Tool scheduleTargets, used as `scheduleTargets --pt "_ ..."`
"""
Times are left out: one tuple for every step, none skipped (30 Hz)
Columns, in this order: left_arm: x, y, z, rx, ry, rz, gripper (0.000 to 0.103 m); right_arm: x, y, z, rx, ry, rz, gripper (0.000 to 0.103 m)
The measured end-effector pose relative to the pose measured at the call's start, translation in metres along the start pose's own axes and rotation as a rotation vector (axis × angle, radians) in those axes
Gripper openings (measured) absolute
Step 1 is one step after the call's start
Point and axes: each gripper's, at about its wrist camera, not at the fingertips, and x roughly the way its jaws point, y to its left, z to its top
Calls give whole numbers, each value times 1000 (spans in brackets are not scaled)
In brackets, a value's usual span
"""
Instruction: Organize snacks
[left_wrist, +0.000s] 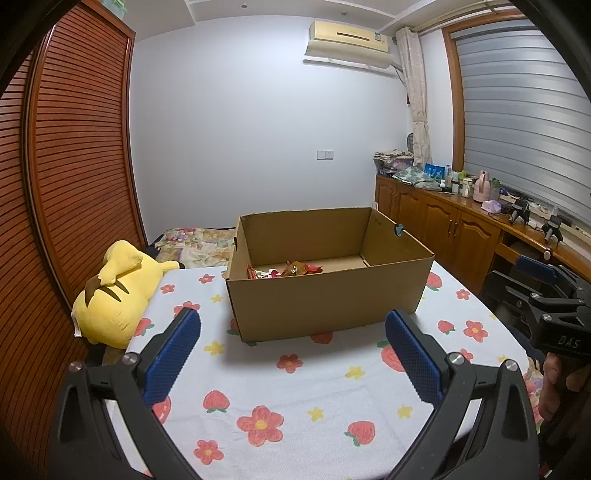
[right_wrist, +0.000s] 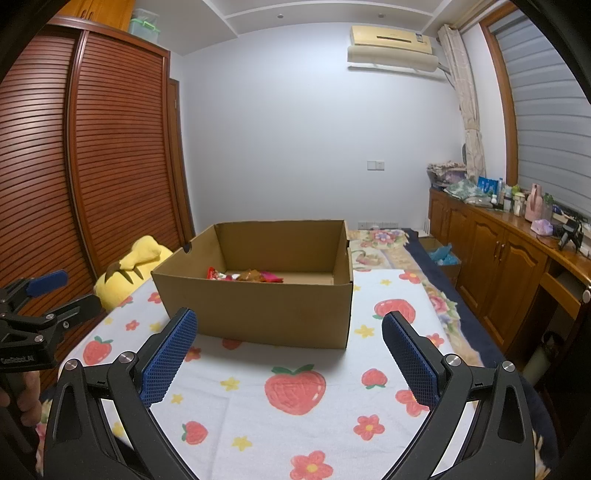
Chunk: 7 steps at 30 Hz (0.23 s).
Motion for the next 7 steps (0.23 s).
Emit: scheduleTargets --pt "0 0 0 0 0 1 101 0 0 0 0 0 -1 102" --pt "0 0 0 -1 0 2 101 0 0 0 0 0 0 102" --pt "0 0 0 -1 0 3 101 0 0 0 -1 0 0 102" --pt "0 0 0 -1 1 1 101 0 0 0 -1 0 -1 102" --pt "0 0 0 -1 1 2 101 0 0 0 -1 0 0 102" --pt "0 -1 0 0 0 3 101 0 0 0 0 0 0 102" --pt "0 0 0 0 0 3 101 0 0 0 0 0 -1 102"
